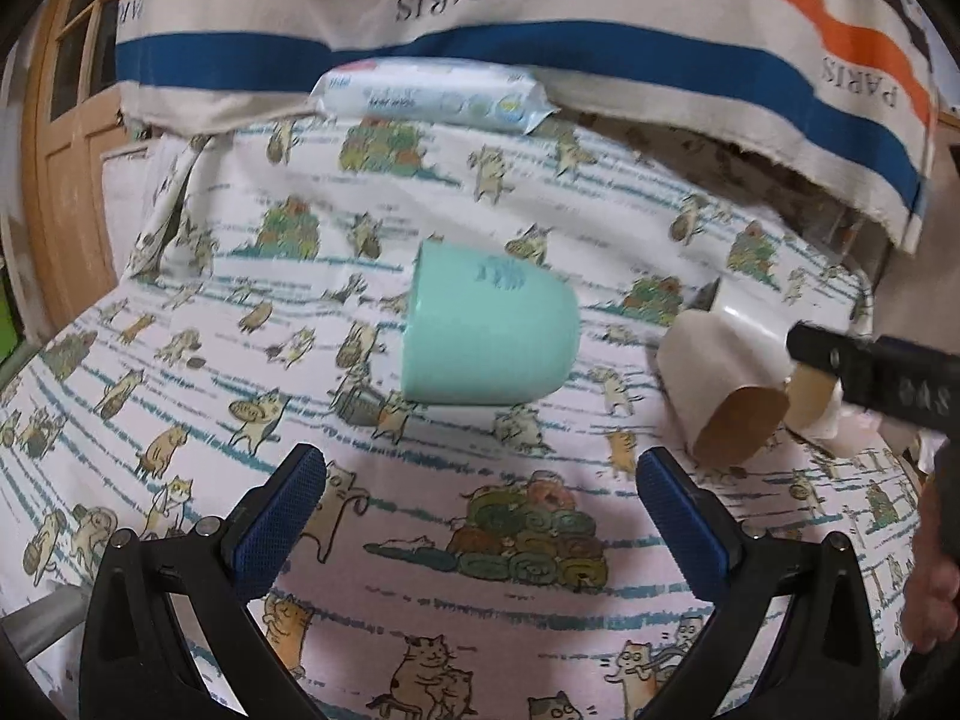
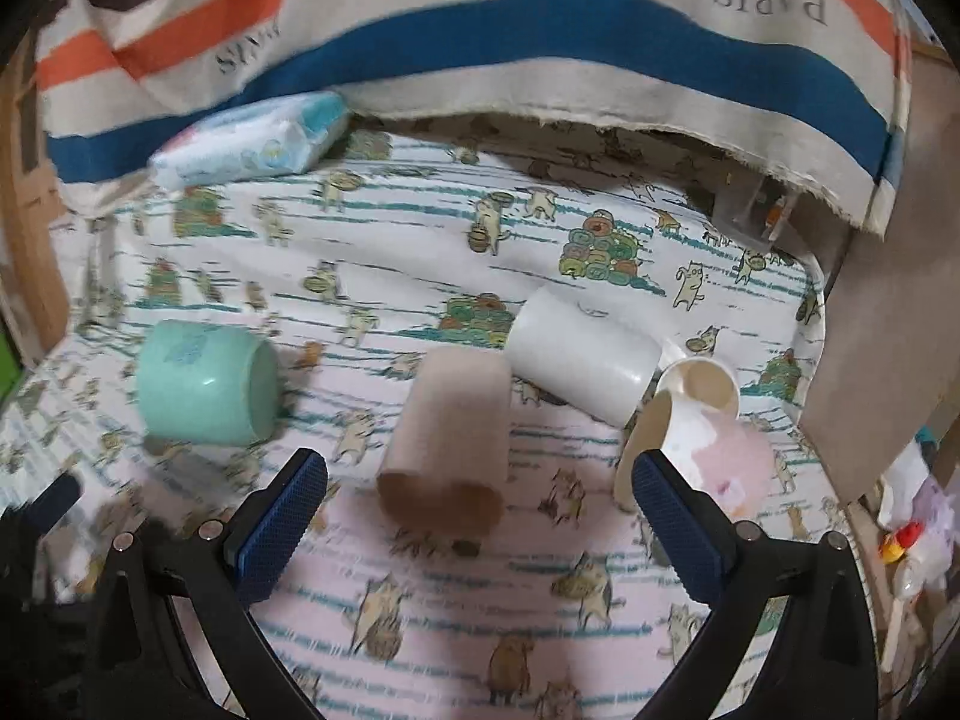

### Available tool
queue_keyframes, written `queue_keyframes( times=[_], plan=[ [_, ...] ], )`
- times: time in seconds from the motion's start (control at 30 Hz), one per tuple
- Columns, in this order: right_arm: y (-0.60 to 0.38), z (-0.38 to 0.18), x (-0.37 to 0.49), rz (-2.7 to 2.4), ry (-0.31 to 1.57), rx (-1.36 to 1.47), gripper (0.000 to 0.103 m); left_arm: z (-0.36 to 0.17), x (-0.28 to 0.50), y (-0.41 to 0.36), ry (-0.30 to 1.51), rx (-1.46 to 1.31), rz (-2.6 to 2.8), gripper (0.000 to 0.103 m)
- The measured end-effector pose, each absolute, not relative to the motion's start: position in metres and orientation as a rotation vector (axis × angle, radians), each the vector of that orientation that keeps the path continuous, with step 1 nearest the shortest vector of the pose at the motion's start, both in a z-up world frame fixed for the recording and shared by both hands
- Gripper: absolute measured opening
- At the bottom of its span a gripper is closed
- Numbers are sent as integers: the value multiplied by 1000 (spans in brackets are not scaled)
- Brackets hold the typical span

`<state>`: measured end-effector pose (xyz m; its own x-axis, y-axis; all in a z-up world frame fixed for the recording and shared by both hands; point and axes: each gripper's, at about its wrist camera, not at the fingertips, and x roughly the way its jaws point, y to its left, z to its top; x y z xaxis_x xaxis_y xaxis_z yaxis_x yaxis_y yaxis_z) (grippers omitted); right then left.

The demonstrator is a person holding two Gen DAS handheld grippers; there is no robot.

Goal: Flip cup upside down
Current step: 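Move the right tool to the beige cup lying on its side and grasp it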

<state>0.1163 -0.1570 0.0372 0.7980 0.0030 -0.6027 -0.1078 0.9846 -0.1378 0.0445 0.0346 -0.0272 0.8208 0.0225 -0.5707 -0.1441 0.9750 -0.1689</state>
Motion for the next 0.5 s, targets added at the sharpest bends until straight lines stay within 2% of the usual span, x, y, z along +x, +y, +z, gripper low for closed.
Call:
queue_keyframes(
  times=[0.2,0.27,0.5],
  plan=[
    [-169,34,170,157,811,9,102,-32,50,39,643,-241,74,103],
    [-169,30,185,128,856,21,96,-32,50,39,640,-237,92,103],
    [-159,1,218,108,1011,73,90,-36,54,45,670,-264,110,103]
  ],
)
